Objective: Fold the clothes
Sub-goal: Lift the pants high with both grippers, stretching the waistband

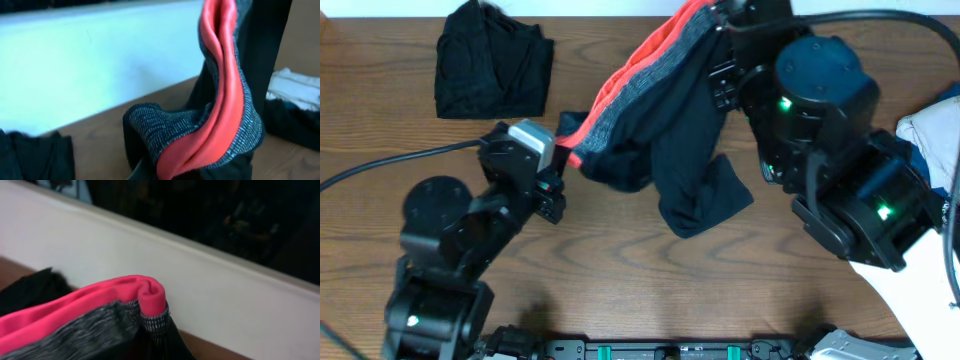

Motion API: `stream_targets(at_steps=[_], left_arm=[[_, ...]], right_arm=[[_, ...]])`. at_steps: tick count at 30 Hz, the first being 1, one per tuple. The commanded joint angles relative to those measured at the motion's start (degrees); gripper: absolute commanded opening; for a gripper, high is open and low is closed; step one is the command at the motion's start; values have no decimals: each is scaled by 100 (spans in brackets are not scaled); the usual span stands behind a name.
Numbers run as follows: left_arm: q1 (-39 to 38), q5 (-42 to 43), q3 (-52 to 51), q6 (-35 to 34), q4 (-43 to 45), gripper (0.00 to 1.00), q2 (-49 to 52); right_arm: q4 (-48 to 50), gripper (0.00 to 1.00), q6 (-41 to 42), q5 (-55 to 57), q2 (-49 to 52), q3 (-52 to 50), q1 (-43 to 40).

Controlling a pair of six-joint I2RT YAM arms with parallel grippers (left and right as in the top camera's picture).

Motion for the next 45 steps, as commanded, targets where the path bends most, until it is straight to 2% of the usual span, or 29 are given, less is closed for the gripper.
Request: stream_targets(at_steps=[1,7,15,26,29,34,41,45], left_arm=[[-13,-87,540,37,-13,6,-42],[-11,-496,1434,63,-481,6,22],[-13,-492,3025,146,-1416,6,348],[-13,-490,5014,63,-2286,6,1067],[-13,-586,5302,-33,-2291,6,1244],[-11,-1318,5534,-181,-2212,6,1587],[-13,-2559,5539,-166,-1930,6,2079],[-13,-2671,5539,-157,-1930,6,2253]], right_arm=[[175,3,-365,776,-369,144,-44],[422,3,-658,1362,-673,144,-44],[966,3,-1117,1862,-944,144,-39],[1134,1,-1296,2173,-1016,608,-39],[1266,2,-1296,2350,-1016,675,-39],[1585,2,-1469,2949,-960,675,-107],[1832,3,-1510,3298,-787,675,-750],[1812,3,-1510,3296,-710,673,-1119]])
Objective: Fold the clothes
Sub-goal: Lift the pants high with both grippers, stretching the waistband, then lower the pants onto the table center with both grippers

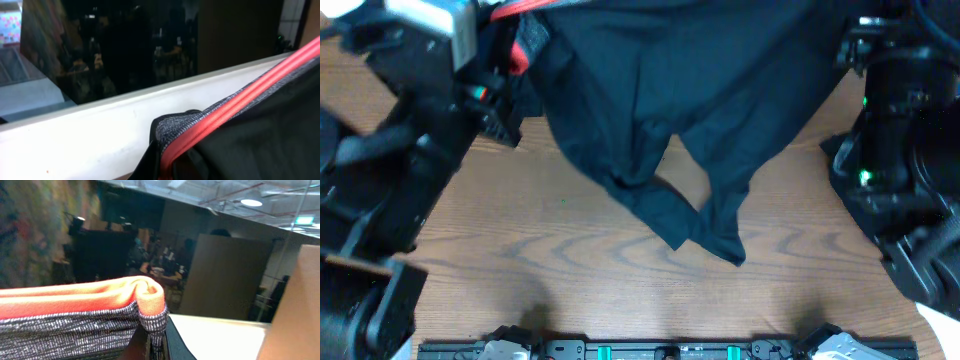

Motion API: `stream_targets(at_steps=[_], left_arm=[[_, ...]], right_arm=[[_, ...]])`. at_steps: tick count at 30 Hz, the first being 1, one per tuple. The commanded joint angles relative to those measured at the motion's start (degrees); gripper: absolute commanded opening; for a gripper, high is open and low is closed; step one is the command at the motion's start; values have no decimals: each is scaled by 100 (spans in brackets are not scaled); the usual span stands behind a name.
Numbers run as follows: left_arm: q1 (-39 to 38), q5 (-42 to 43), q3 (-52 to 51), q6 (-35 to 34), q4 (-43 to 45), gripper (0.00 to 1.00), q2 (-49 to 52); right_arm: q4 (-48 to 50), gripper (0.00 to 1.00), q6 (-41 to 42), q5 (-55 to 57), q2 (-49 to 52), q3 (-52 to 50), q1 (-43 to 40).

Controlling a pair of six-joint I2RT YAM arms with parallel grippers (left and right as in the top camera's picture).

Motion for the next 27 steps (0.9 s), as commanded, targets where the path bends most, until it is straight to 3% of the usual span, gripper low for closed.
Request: stream_targets(at_steps=[1,7,19,27], left_arm=[[208,-1460,168,-138,26,6,-90],[7,-1154,166,-142,46,6,129],[-1401,-1161,166,-118,627,6,918],[-1655,-1182,166,129,1211,6,1733]], right_arm=[[125,3,-118,1720,-188,184,-636],[52,4,-118,1722,-101,184,-699],[55,4,-122,2452,-87,184,-1228],[-310,4,-118,2621,-92,184,-1808]])
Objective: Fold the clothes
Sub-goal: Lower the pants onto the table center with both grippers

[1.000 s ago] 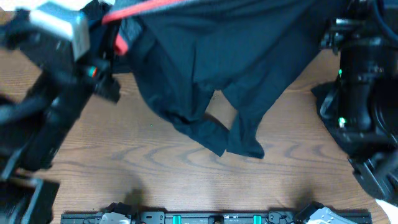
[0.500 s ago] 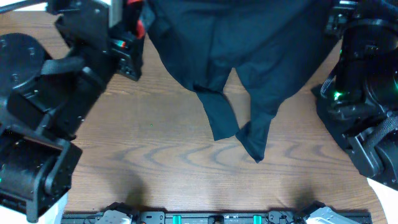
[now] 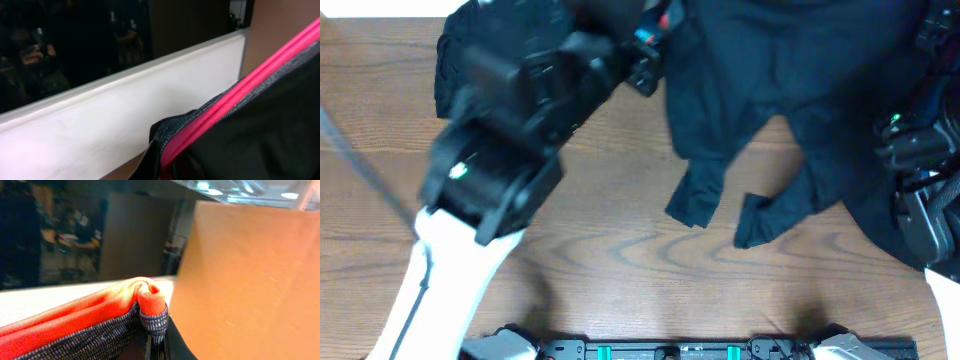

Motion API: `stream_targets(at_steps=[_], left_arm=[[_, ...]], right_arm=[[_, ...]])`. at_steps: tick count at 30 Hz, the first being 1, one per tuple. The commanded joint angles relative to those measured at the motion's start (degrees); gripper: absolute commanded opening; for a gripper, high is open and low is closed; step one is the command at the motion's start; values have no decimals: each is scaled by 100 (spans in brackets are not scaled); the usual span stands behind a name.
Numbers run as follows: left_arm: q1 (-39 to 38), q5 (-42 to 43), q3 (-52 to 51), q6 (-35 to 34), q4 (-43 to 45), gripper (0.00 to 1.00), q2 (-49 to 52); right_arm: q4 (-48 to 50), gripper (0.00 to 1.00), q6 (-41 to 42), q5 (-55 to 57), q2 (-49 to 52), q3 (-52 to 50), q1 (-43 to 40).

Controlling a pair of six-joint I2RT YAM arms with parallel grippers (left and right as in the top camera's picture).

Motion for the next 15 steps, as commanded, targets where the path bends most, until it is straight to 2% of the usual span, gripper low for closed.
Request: stream_targets(at_steps=[1,10,15], left_arm=[[157,-756,153,144,168,6,149],[157,-1056,153,295,341,6,767],[164,-1534,153,328,356,6,1045]], right_arm=[[-4,5,-59,1029,-201,181,-505],[-846,6,688,459,-129,181,-780],[-1526,7,1266,-448,79,181,-894]])
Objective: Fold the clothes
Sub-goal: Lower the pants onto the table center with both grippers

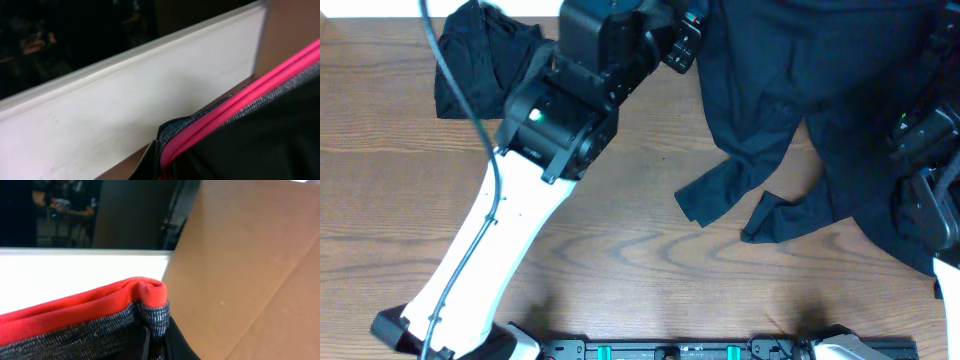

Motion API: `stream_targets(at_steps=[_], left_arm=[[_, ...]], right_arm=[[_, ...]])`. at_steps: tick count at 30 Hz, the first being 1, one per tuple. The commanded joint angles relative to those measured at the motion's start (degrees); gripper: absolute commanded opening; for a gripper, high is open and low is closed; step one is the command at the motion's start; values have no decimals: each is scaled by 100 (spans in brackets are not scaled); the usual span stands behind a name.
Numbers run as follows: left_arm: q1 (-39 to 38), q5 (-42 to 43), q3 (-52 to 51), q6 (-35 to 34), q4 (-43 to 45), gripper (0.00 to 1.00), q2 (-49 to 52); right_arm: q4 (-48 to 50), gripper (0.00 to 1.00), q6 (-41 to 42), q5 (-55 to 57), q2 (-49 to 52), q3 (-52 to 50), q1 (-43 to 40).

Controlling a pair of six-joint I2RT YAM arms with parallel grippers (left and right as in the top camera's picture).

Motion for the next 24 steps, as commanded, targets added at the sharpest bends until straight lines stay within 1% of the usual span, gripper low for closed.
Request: stream_targets(at_steps=[1,5,11,15,18,20,21,22,23,24], left_arm=[[256,-1364,142,55,-31,6,186],[332,-1943,142,55,-76,6,337],[616,-2761,142,50,-332,6,439],[938,-2933,142,24,-745,6,437],[1185,-2931,142,-83,-1130,7,439],[1303,-2931,142,-146,-1349,17,439],[1353,-2931,142,-144,-1482,29,439],[1388,-2931,142,-144,-1598,33,439],[1412,-2931,142,-144,-1714,43,439],[1421,-2933,142,-144,-1821,60,439]], right_arm=[[-227,8,603,-166,79,168,-380],[-557,7,868,-1360,367,168,-592],[-748,5,990,-3180,874,168,-658],[-807,5,1047,-4531,1209,168,-656],[-848,5,1290,-5154,1390,168,-654],[-870,5,1364,-5337,1471,168,-632],[-892,6,1360,-5416,1515,168,-608],[-914,7,1362,-5434,1534,168,-584],[-940,8,1360,-5434,1558,168,-557],[-981,11,1360,-5434,1563,166,-529]])
